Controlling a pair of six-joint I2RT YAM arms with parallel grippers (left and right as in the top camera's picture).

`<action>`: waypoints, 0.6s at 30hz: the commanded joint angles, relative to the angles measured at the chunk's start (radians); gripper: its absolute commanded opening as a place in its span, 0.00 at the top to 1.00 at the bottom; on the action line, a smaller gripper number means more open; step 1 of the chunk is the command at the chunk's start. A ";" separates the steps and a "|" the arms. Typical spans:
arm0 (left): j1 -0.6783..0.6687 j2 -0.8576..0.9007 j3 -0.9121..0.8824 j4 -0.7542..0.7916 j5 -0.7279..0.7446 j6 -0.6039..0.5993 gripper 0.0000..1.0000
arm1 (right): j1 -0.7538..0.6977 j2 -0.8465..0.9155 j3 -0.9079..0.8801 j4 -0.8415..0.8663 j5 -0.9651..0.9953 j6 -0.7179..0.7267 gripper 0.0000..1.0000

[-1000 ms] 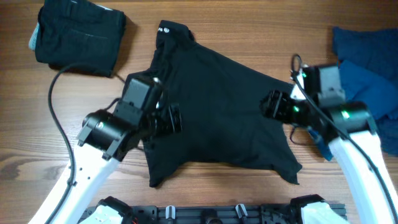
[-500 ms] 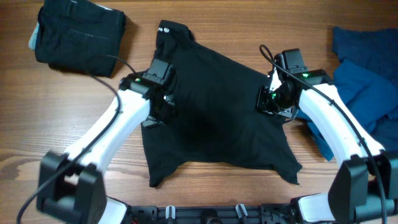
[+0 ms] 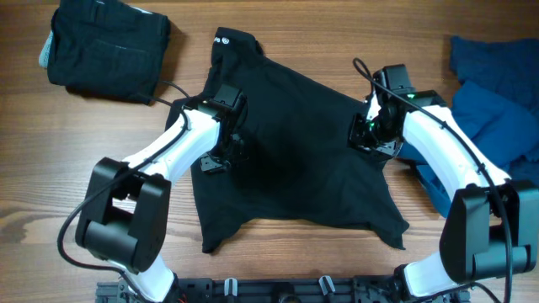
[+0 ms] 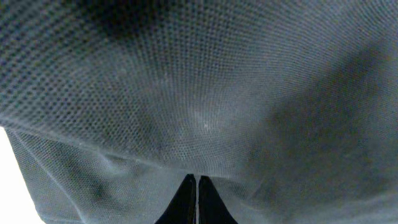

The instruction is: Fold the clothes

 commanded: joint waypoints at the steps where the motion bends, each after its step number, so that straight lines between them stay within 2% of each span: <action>1: 0.002 0.011 0.007 0.002 -0.014 0.020 0.96 | -0.035 0.037 0.000 0.028 0.024 -0.007 0.76; 9: 0.006 0.012 -0.048 0.023 -0.021 -0.008 0.96 | -0.065 0.106 0.000 0.112 0.025 -0.053 0.78; 14: 0.008 0.012 -0.082 0.044 0.014 -0.011 0.96 | -0.070 0.152 0.000 0.166 0.031 -0.055 0.95; 18: 0.008 0.012 -0.105 0.067 0.036 -0.015 0.96 | -0.071 0.166 0.000 0.159 0.051 -0.050 0.96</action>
